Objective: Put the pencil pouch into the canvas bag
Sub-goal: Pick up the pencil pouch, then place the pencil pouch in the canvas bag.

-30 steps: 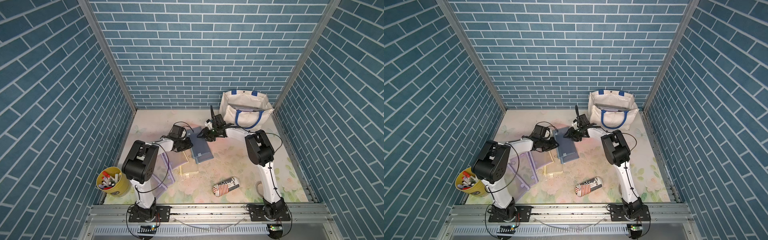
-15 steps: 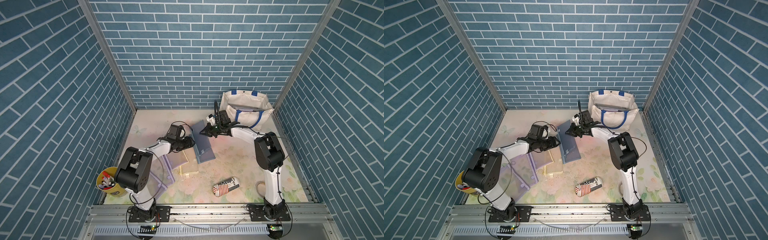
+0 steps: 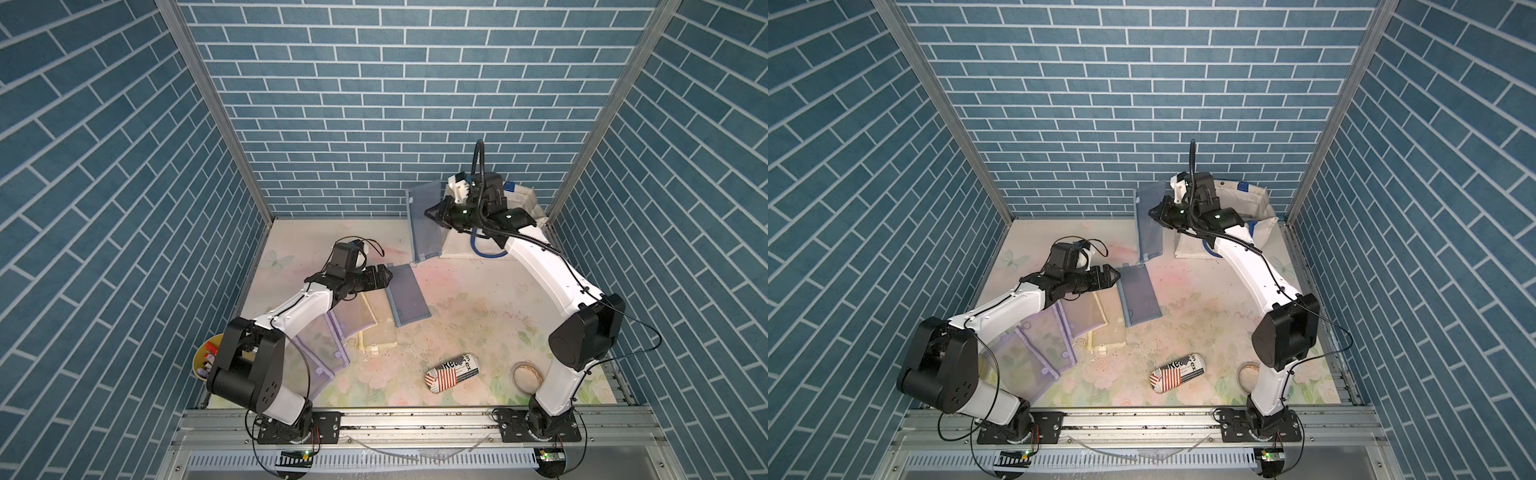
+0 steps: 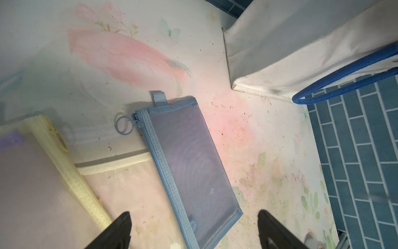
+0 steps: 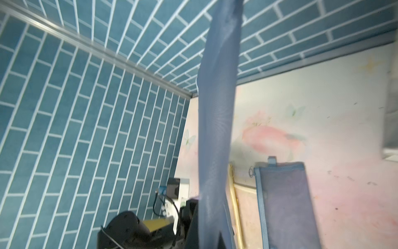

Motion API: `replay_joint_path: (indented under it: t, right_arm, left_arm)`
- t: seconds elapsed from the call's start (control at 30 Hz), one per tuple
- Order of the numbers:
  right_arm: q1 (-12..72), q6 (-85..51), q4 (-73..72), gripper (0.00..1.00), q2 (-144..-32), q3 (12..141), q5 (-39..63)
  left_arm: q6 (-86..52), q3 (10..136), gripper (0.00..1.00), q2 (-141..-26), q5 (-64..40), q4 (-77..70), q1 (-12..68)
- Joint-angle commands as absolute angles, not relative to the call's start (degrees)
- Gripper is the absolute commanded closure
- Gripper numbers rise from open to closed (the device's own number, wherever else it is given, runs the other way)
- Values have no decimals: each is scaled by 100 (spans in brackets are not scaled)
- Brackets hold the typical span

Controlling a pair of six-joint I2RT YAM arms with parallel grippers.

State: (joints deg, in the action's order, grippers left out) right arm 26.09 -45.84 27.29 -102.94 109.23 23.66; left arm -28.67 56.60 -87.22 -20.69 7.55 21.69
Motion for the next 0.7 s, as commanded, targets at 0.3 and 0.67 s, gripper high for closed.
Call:
replay_joint_path:
  t: [0.3,0.67]
  right_arm:
    - [1609,-6157,3073,100,-10226,12013,-655]
    - [1240,-7570,1574,100,-10921,11974,-1915]
  left_arm:
    - [-2148,6461,8,-8790,-1827,1209,2918]
    - [-2108,6269,8,-8514,-1793,1265,2975]
